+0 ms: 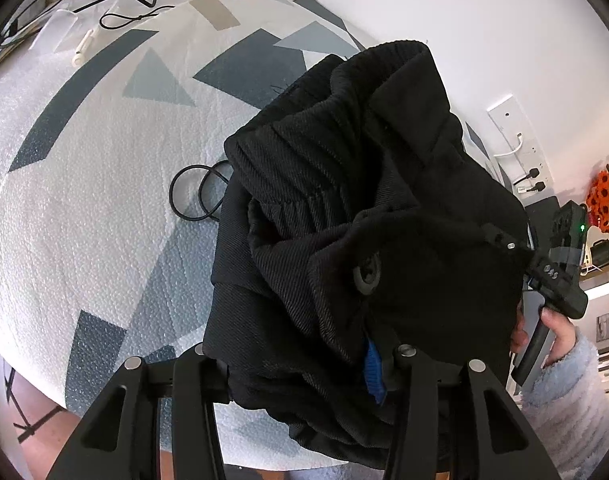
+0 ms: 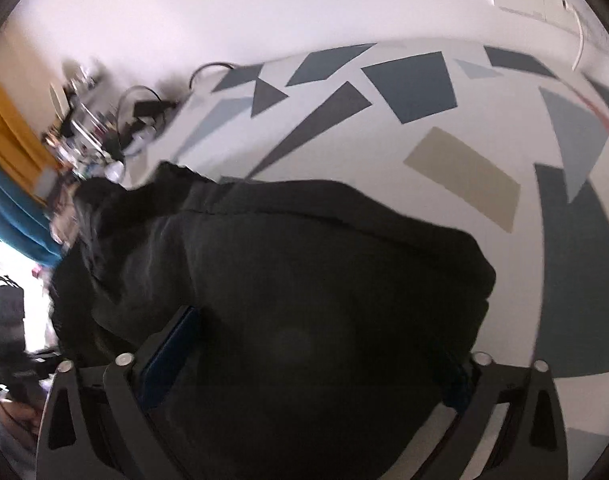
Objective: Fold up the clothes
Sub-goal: 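Lift the trousers bundle off the cover with both grippers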
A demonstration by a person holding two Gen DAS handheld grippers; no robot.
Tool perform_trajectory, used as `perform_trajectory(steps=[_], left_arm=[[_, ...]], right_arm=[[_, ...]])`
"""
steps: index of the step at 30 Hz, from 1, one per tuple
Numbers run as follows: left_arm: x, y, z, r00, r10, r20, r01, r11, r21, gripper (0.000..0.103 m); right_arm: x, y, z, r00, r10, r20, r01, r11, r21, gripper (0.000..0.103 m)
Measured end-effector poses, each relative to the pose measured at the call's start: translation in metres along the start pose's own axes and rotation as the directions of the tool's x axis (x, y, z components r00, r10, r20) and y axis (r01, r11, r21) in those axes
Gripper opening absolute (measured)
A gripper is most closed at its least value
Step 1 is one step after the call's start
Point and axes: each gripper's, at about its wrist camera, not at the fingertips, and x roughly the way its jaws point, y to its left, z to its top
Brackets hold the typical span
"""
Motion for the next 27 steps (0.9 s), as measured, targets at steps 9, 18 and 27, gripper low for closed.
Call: perform_trajectory(steps=[9, 18, 27], left_arm=[[-0.012, -0.015, -0.003, 1.0, 0.016, 0.017, -0.017, 0.998, 0.057, 0.042], [-0.086, -0.053, -0.015, 0.982, 0.016, 0.19, -0.036, 0.994, 0.102, 0.039], [-0.15, -0.07, -0.073, 0.938, 0.105, 0.329, -0.103, 0.994, -0.023, 0.038]], right_arm=[[-0.025, 0.052, -0.009, 0.984, -0.169, 0.058, 0.176, 0.969, -0.175, 0.028], [-0.105, 0.133, 0.007, 0.946, -0.17, 0.278, 0.269, 0.888, -0.372, 0.024], [-0.135, 0.165, 0.015, 0.954, -0.04, 0.298, 0.194, 0.84, -0.507, 0.024]])
